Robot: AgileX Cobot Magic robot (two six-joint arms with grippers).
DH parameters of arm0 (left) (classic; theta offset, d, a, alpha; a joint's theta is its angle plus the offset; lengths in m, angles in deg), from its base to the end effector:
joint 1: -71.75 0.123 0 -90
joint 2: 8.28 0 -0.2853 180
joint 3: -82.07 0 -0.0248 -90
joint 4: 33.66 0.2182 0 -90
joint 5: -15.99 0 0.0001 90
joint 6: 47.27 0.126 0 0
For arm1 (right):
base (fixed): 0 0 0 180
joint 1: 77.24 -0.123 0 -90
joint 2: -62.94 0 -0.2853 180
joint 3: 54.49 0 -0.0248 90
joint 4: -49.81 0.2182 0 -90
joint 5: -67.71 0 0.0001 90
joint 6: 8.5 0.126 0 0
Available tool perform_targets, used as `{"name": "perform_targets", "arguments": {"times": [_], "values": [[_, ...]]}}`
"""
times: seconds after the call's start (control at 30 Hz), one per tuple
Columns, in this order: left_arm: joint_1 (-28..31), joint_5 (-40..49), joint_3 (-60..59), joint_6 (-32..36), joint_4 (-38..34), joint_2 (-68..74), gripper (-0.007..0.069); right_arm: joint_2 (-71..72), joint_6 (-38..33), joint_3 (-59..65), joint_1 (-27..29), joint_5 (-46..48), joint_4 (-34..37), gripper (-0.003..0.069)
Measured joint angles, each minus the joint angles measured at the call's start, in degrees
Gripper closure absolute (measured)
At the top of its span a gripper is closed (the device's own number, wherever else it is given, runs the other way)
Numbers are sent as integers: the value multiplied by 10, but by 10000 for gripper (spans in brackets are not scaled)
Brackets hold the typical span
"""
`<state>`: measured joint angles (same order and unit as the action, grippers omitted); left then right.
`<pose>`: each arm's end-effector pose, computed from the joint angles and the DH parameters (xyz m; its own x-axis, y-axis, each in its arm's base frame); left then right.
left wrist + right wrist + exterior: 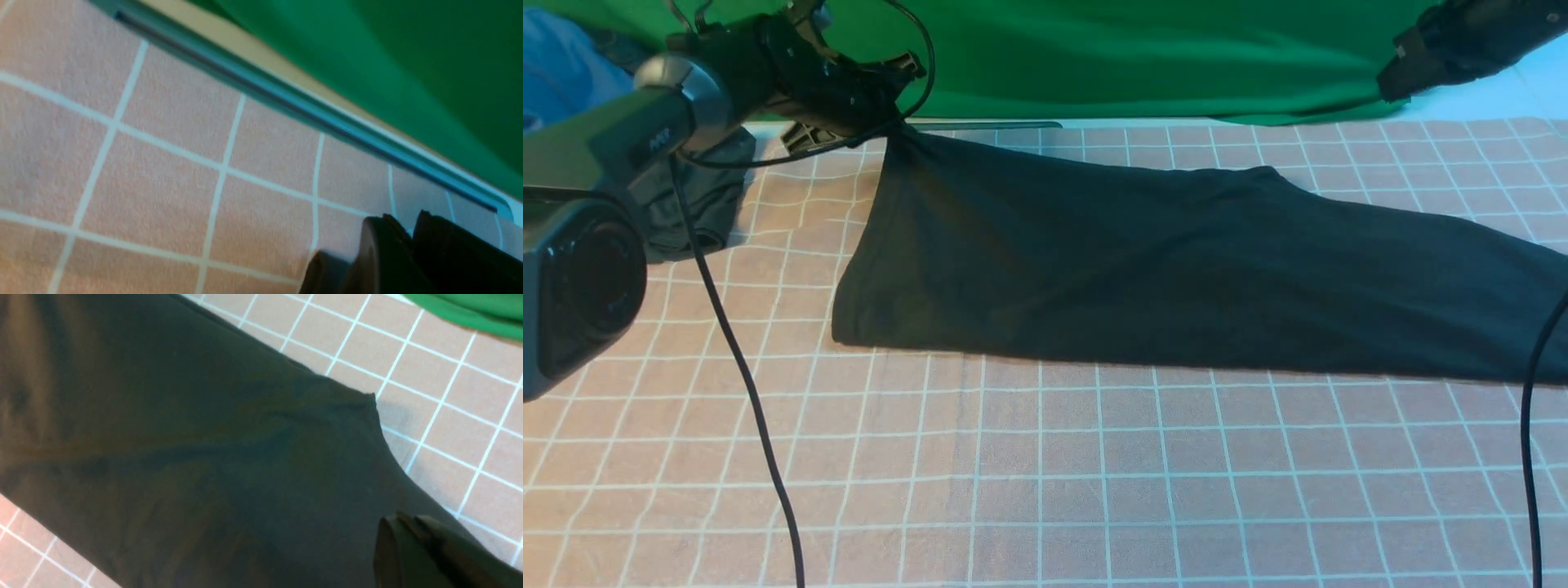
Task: Fold a long-sleeved shirt over a pink coffee tablecloth.
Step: 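Pull the folded dark garment lengthwise by its ends to straighten it flat on the table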
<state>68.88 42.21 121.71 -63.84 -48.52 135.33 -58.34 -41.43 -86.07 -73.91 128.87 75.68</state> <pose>0.5426 -0.0415 0.1841 -0.6180 -0.4658 -0.6333 -0.1979 0.8718 -0.4481 0.4295 0.0233 0.2937 -0.7490 -0.2694 -0.6053 -0.4255 0.8959 0.1278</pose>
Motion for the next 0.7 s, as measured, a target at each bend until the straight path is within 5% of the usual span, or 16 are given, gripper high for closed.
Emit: {"name": "perform_targets", "arguments": {"times": [0.17,0.27,0.33,0.5,0.7], "values": [[1,88,45,-29,38,-9,321,8,51,-5,0,21,-65,589],[1,175,74,-33,39,-28,307,22,105,-11,0,58,-138,589],[-6,268,90,9,39,-56,360,46,174,0,4,75,-220,589],[-42,405,67,48,96,-117,586,87,208,85,35,82,-248,589],[-56,432,-61,49,120,-186,612,107,211,212,92,85,-254,582]]}}
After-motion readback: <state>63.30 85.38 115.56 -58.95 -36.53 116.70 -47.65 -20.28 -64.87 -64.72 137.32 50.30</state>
